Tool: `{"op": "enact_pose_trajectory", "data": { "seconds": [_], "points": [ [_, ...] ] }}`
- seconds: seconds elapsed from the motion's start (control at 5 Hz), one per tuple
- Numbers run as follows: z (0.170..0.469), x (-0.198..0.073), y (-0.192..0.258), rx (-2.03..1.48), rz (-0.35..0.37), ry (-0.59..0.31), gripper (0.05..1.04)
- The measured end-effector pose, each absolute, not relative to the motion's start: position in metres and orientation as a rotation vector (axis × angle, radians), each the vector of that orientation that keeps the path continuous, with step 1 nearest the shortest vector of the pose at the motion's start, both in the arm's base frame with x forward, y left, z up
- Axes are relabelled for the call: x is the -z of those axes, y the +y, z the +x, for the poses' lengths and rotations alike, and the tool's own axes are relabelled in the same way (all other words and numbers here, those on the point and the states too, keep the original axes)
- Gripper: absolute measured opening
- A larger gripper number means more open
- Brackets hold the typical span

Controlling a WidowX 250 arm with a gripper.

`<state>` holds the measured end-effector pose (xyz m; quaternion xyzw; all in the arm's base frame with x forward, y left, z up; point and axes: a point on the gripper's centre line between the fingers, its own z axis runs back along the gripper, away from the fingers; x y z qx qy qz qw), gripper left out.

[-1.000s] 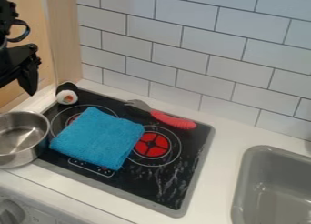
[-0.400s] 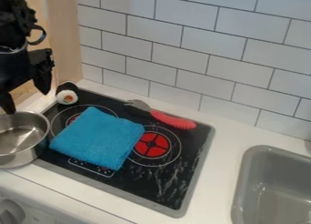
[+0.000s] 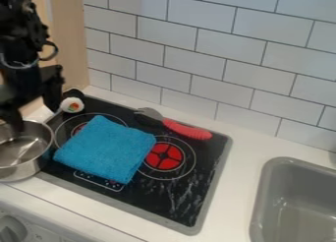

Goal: Move the silver pot to the right side of the blue towel

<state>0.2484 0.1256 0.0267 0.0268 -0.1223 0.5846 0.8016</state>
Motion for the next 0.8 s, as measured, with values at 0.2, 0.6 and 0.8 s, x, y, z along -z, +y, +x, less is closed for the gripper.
{"op": "enact_pose_trajectory", "data": {
  "seconds": [0.2,0.6,0.8],
  "points": [
    [0.249,-0.021,0.121,-1.273,0.047,-0.243,0.998],
    [0.248,-0.013,0.115,-1.298,0.049,-0.207,0.998],
    [0.25,-0.005,0.116,-1.31,0.075,-0.164,0.935]
  ]
}}
